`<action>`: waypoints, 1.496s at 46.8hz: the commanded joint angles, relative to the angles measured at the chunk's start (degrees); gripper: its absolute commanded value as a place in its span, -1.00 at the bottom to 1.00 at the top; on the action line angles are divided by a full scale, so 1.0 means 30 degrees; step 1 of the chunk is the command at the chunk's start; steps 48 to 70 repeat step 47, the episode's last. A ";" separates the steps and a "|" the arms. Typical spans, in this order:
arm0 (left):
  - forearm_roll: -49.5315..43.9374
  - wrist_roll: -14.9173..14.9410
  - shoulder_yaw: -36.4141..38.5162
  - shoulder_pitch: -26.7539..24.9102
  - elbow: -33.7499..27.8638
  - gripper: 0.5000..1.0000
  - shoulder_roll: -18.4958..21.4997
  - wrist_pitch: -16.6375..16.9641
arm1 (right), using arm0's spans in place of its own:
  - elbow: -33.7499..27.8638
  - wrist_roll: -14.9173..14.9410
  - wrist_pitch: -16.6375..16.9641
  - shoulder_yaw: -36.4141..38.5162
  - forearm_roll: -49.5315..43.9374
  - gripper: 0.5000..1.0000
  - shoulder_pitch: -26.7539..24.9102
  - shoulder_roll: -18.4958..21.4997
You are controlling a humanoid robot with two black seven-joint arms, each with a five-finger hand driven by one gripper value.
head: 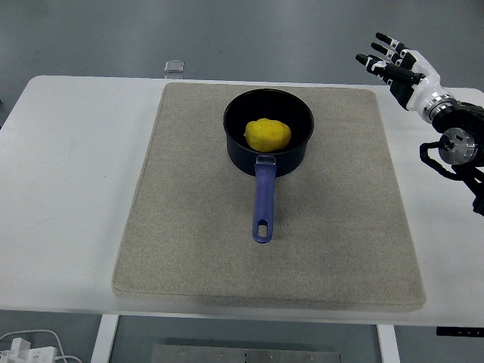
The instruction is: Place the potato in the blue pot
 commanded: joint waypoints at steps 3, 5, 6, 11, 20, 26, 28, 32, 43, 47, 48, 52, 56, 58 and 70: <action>-0.0001 0.0000 0.0000 -0.0001 0.0000 0.98 0.0000 -0.0001 | -0.0029 -0.0074 -0.0371 0.0024 0.1824 0.67 0.0097 0.0002; -0.0001 0.0000 0.0000 -0.0001 0.0000 0.98 0.0000 -0.0001 | -0.0029 -0.0103 -0.0372 0.0024 0.2411 0.67 0.0126 0.0002; -0.0001 0.0000 0.0000 -0.0001 0.0000 0.97 0.0000 -0.0001 | -0.0029 -0.0104 -0.0372 0.0024 0.2703 0.67 0.0126 0.0002; -0.0001 0.0000 0.0000 -0.0001 0.0000 0.97 0.0000 -0.0001 | -0.0087 -0.0104 -0.0780 0.0024 0.3759 0.67 0.0185 0.0031; -0.0001 0.0000 0.0000 -0.0001 0.0000 0.98 0.0000 -0.0001 | -0.0116 -0.0075 -0.1339 -0.0034 0.3586 0.67 0.0126 0.0353; -0.0001 0.0000 0.0000 -0.0001 0.0000 0.98 0.0000 -0.0001 | -0.0262 -0.0074 -0.2185 0.0024 0.3615 0.67 0.0185 0.0470; -0.0001 0.0000 0.0000 -0.0001 0.0000 0.98 0.0000 -0.0001 | -0.0409 -0.0074 -0.2655 -0.0005 0.3644 0.67 0.0214 0.0558; -0.0001 0.0000 0.0000 -0.0001 0.0000 0.97 0.0000 -0.0001 | -0.1052 -0.0074 -0.2979 -0.0005 0.3673 0.67 0.0477 0.1084; -0.0001 0.0000 0.0000 -0.0001 0.0000 0.98 0.0000 -0.0001 | -0.1845 -0.0103 -0.3038 0.0024 0.3907 0.67 0.0536 0.1818; -0.0001 0.0000 0.0000 -0.0001 0.0000 0.98 0.0000 -0.0001 | -0.1933 -0.0074 -0.3067 0.0024 0.3907 0.66 0.0536 0.1818; -0.0001 0.0000 0.0000 -0.0001 0.0000 0.98 0.0000 -0.0001 | -0.1933 -0.0074 -0.3067 0.0024 0.3907 0.66 0.0536 0.1818; -0.0001 0.0000 0.0000 -0.0001 0.0000 0.98 0.0000 -0.0001 | -0.1933 -0.0074 -0.3067 0.0024 0.3907 0.66 0.0536 0.1818; -0.0001 0.0000 0.0000 -0.0001 0.0000 0.98 0.0000 -0.0001 | -0.1933 -0.0074 -0.3067 0.0024 0.3907 0.66 0.0536 0.1818; -0.0001 0.0000 0.0000 -0.0001 0.0000 0.98 0.0000 -0.0001 | -0.1933 -0.0074 -0.3067 0.0024 0.3907 0.66 0.0536 0.1818; -0.0001 0.0000 0.0000 -0.0001 0.0000 0.98 0.0000 -0.0001 | -0.1933 -0.0074 -0.3067 0.0024 0.3907 0.66 0.0536 0.1818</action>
